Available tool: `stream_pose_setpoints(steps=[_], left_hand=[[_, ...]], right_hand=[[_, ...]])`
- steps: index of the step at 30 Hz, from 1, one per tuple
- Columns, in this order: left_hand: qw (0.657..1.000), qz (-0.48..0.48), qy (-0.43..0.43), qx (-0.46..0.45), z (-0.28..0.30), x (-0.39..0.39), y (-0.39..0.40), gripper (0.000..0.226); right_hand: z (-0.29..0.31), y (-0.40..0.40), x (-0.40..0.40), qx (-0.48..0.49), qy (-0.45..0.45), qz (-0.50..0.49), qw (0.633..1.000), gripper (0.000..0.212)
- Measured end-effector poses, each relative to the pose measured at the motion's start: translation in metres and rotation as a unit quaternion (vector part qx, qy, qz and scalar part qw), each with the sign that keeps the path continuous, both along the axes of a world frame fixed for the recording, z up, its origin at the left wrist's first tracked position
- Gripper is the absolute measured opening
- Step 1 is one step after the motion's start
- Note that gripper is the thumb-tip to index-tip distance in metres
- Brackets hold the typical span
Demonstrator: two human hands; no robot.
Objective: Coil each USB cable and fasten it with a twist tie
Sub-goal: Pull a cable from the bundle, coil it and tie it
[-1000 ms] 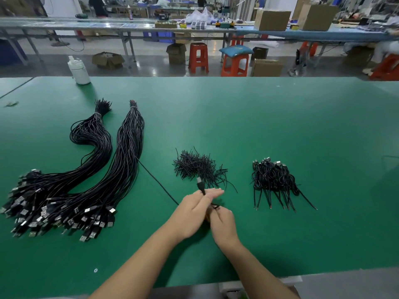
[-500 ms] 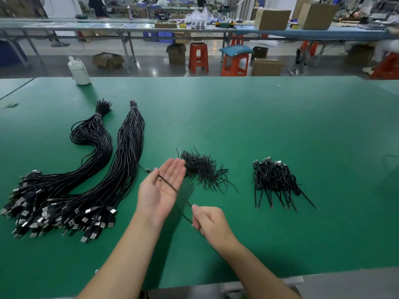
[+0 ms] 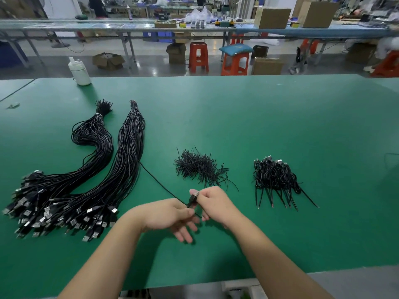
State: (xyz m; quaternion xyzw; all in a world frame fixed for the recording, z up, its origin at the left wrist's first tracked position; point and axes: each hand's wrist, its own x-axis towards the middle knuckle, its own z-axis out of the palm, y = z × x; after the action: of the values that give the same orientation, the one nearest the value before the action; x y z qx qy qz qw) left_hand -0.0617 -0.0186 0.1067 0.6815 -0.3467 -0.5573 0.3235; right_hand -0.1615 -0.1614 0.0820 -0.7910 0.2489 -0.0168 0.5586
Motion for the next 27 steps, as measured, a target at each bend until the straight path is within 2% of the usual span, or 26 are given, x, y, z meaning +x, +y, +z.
stream_pose_setpoints(steps=[3,6,7,9,10,11,13,15,17,19,22,23,24,25,27], left_hand=[[0.995,0.018,-0.101,-0.017,-0.005,-0.001,-0.003,0.036],[0.963,-0.011,-0.269,-0.01,-0.009,0.002,0.001,0.034],[0.962,0.002,-0.273,-0.027,-0.011,0.002,0.002,0.033],[0.978,0.076,-0.172,-0.096,-0.012,0.001,0.003,0.036],[0.976,0.122,-0.127,-0.125,-0.014,-0.001,0.001,0.038],[0.968,0.162,-0.118,-0.148,-0.017,0.0,-0.001,0.04],[0.944,0.223,-0.181,-0.162,-0.024,-0.001,-0.006,0.042],[0.917,0.295,-0.214,-0.164,-0.03,0.0,-0.008,0.039],[0.895,0.365,-0.156,-0.202,-0.03,0.0,-0.009,0.036],[0.855,0.446,-0.011,-0.264,-0.032,0.002,-0.015,0.039],[0.735,0.529,0.248,-0.344,-0.024,0.011,-0.021,0.046],[0.701,0.536,0.304,-0.359,-0.02,0.014,-0.021,0.047],[0.683,0.532,0.339,-0.368,-0.015,0.016,-0.02,0.048],[0.679,0.52,0.359,-0.373,-0.01,0.017,-0.019,0.047],[0.715,0.487,0.354,-0.355,-0.001,0.016,-0.016,0.042]], right_hand=[[0.008,0.003,-0.001,-0.035,-0.025,-0.017,0.999,0.047],[0.014,0.007,-0.005,-0.044,-0.05,-0.018,0.998,0.046],[0.016,0.008,-0.006,-0.035,-0.061,-0.019,0.997,0.045],[0.018,0.011,-0.006,0.002,-0.093,-0.026,0.995,0.037],[0.019,0.014,-0.005,0.028,-0.111,-0.029,0.993,0.028],[0.02,0.017,-0.003,0.049,-0.122,-0.032,0.991,0.019],[0.02,0.024,-0.001,0.07,-0.13,-0.04,0.988,0.011],[0.02,0.029,0.001,0.08,-0.132,-0.048,0.987,0.012],[0.018,0.03,-0.001,0.083,-0.117,-0.038,0.989,0.012],[0.013,0.033,-0.003,0.08,-0.09,-0.011,0.993,0.019],[0.001,0.042,-0.007,0.084,-0.048,0.037,0.995,0.033],[-0.003,0.043,-0.008,0.085,-0.036,0.045,0.995,0.036],[-0.008,0.044,-0.009,0.091,-0.025,0.048,0.994,0.039],[-0.012,0.045,-0.01,0.104,-0.018,0.046,0.993,0.042],[-0.017,0.043,-0.01,0.107,-0.005,0.042,0.993,0.048]])
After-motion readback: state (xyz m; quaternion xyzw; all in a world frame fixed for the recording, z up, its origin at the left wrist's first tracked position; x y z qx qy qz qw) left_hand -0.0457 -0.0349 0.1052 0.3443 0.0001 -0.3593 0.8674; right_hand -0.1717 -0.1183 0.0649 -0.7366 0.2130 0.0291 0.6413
